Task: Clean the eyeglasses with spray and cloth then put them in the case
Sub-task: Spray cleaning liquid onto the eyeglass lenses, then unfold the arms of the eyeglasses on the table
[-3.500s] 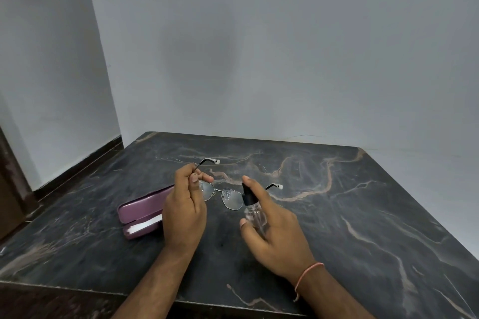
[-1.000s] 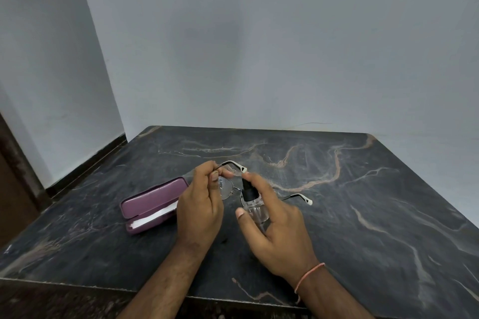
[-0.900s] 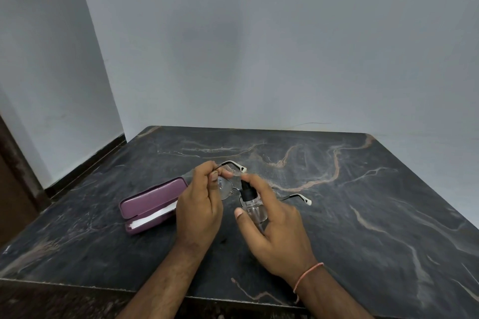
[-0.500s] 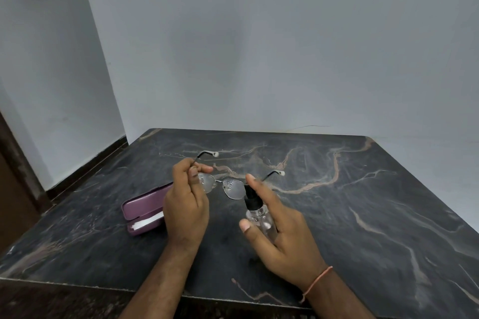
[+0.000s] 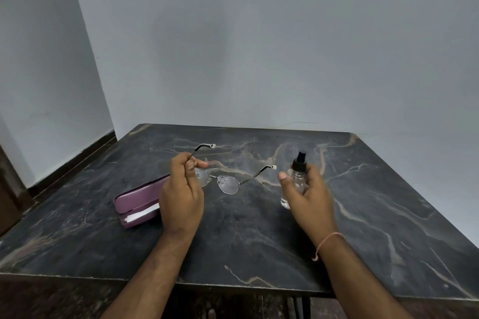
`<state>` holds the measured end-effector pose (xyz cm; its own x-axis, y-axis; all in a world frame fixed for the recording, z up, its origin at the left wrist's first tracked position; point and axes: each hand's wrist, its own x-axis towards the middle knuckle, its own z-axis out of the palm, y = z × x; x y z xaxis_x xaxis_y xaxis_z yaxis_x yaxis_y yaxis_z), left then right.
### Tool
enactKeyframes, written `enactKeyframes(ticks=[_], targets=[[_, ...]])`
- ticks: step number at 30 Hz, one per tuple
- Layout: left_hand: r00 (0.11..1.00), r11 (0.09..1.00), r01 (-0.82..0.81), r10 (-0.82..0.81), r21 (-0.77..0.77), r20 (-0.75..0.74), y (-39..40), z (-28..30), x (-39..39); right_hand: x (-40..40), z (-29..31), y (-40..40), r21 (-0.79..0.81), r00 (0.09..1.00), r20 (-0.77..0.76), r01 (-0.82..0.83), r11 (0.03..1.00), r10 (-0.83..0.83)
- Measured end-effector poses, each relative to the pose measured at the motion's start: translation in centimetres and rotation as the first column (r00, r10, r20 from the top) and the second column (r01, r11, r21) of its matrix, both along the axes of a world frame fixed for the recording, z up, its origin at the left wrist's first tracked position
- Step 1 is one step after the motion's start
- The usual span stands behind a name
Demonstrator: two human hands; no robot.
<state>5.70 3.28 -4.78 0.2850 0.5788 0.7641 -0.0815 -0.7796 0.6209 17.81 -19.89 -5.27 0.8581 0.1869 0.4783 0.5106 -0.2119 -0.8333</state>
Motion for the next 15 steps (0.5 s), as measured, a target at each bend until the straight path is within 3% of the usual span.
enactKeyframes(ticks=[4,10,15], targets=[[0.999,0.999,0.034,-0.034,0.004,-0.018,-0.2,-0.3,0.3,2.1,0.6,0.0,-0.142,0.997,-0.003,0.081,0.986,-0.083],[0.999,0.998,0.046,-0.045,0.036,-0.026,-0.2,-0.5,0.4,3.6,0.6,0.6,-0.178,0.988,0.039,0.152,0.972,-0.148],[0.997,0.996,0.07,-0.068,0.048,-0.034,-0.1,-0.6,0.6,3.9,0.1,0.2,-0.219,0.994,-0.007,0.108,0.97,-0.112]])
